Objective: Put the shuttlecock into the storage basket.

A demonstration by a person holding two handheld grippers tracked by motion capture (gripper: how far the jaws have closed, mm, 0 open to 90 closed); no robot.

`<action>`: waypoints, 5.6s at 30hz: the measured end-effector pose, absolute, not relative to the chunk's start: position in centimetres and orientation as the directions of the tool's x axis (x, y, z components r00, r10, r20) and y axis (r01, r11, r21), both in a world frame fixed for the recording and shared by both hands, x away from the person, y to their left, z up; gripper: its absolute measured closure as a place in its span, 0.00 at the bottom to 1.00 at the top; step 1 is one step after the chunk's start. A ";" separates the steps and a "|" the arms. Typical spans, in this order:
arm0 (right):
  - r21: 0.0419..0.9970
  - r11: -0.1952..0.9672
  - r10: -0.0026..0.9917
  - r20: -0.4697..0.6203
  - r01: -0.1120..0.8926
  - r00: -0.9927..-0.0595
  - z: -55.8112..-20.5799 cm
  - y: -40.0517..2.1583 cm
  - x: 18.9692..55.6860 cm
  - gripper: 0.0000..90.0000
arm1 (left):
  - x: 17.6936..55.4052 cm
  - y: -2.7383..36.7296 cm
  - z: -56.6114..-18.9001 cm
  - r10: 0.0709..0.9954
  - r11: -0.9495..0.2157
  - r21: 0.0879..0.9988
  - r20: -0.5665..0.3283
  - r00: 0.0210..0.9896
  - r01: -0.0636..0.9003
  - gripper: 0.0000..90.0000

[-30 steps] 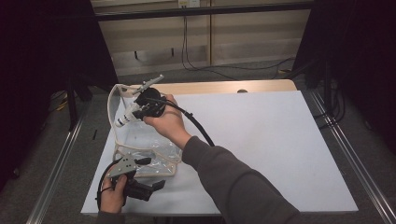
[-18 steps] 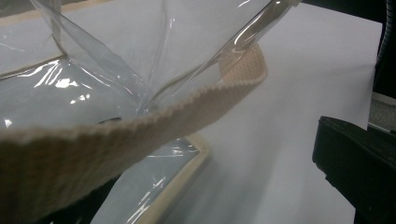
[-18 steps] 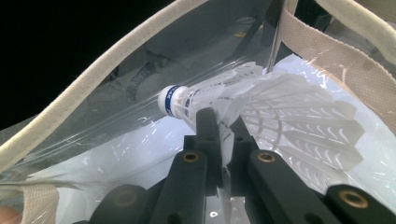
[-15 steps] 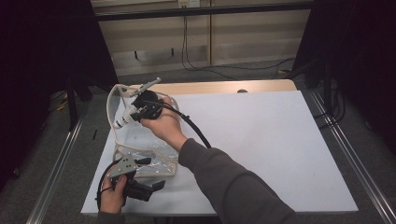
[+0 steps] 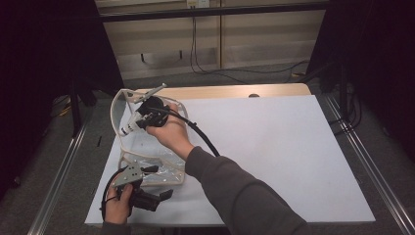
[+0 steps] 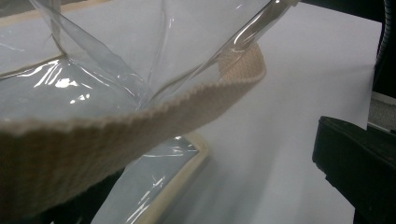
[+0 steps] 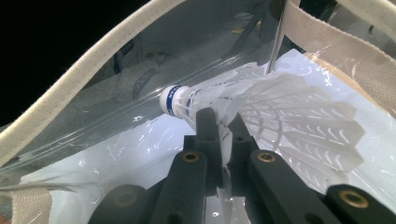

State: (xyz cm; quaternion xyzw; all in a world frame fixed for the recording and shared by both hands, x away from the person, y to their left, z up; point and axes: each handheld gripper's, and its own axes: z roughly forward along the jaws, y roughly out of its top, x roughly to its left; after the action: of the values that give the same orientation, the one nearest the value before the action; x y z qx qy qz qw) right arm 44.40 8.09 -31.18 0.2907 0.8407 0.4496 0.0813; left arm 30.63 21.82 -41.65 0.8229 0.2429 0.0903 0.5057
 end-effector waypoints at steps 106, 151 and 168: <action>0.771 0.484 0.556 0.094 0.413 -0.826 -35.3 9.4 44.4 0.96 | 30.6 21.9 -41.7 0.492 -0.373 0.876 -0.093 0.866 0.306 0.03; 0.749 0.532 0.550 0.048 0.394 -0.833 -35.6 8.3 44.4 0.98 | 30.5 21.9 -41.7 0.492 -0.372 0.876 -0.094 0.865 0.307 0.04; 0.731 0.576 0.500 0.038 0.365 -0.865 -35.9 8.8 44.0 0.97 | 30.6 21.9 -41.7 0.494 -0.376 0.874 -0.091 0.865 0.307 0.03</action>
State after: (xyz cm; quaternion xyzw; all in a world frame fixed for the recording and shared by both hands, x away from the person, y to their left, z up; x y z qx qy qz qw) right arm 43.96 8.82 -35.87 0.2450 0.8836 0.3896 0.0867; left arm 30.57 21.89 -41.70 0.8242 0.2429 0.0931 0.5031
